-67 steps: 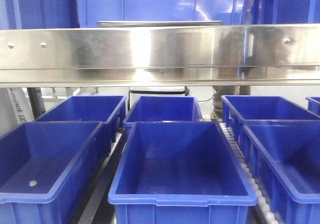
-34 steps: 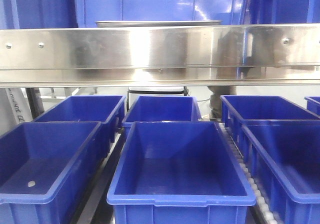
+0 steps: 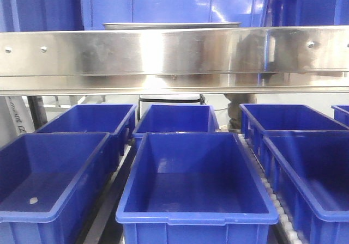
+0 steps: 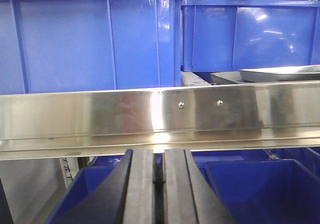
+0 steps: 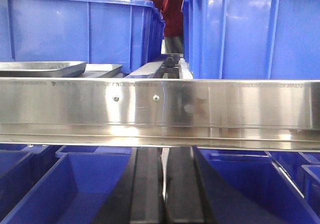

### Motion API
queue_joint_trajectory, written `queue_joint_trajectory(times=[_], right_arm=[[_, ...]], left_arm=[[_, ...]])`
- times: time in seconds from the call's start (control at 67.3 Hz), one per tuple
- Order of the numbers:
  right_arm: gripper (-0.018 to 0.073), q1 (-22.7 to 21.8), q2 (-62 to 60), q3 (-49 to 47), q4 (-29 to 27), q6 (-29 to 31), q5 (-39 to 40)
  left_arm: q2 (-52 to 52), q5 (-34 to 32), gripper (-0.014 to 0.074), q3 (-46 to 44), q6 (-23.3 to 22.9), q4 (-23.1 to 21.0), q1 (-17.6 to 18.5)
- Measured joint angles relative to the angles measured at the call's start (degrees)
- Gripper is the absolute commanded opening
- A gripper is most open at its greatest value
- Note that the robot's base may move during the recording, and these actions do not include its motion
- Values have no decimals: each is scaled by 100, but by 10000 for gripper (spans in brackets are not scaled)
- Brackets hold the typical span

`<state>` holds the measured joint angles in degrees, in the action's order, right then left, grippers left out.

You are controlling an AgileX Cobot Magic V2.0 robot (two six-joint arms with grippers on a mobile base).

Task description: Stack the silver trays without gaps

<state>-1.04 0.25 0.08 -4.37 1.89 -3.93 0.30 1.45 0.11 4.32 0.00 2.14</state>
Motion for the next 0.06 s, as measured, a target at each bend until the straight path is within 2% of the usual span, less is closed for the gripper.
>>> queue_joint_trajectory(times=[0.059], right_arm=[[-17,0,0,0,0,0,0]], left_arm=[[0,0,-16,0,0,0,0]])
